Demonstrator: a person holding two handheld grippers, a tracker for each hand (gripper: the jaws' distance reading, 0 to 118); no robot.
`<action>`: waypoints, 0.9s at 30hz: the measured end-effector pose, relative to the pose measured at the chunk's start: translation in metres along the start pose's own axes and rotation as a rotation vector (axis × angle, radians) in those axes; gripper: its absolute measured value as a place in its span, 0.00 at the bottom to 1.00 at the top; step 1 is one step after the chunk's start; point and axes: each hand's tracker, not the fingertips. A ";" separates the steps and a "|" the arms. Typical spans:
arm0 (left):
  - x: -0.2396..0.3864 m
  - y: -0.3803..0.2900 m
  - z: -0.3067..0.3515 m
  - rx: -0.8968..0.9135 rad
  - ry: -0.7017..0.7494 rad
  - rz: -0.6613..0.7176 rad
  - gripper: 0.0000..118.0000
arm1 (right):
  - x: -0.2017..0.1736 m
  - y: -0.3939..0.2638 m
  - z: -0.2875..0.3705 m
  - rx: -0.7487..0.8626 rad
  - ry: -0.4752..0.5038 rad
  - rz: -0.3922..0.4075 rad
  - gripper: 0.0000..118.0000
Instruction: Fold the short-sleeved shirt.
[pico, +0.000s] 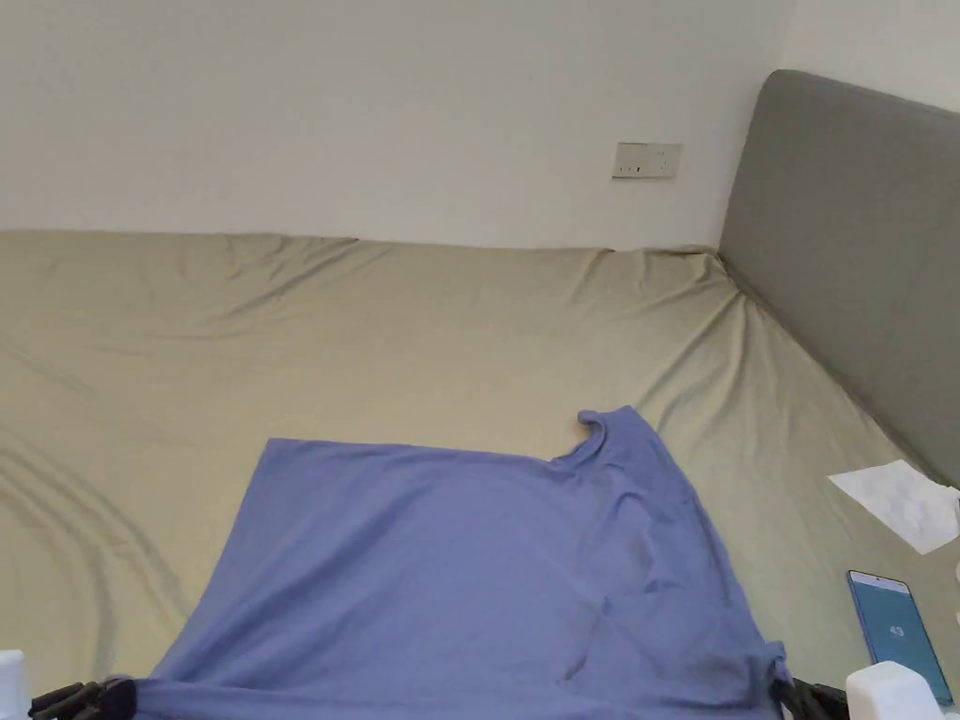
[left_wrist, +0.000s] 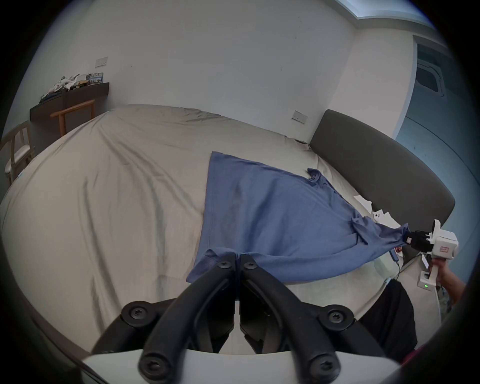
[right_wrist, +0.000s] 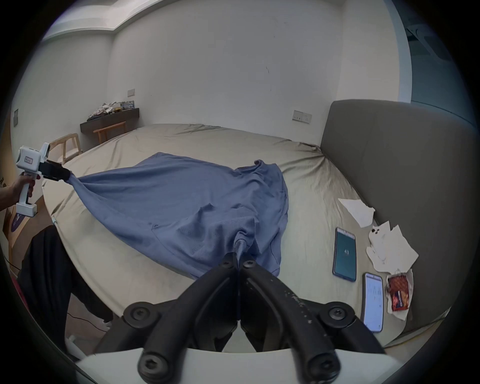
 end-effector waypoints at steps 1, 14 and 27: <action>0.001 -0.007 0.003 -0.003 -0.002 -0.009 0.01 | -0.001 -0.007 0.002 0.000 -0.007 0.009 0.00; 0.010 -0.051 0.007 -0.161 0.033 -0.176 0.01 | 0.007 -0.045 0.006 -0.174 0.040 0.059 0.00; 0.003 -0.074 -0.007 -0.259 0.046 -0.158 0.01 | 0.015 -0.054 0.002 -0.286 0.032 -0.051 0.00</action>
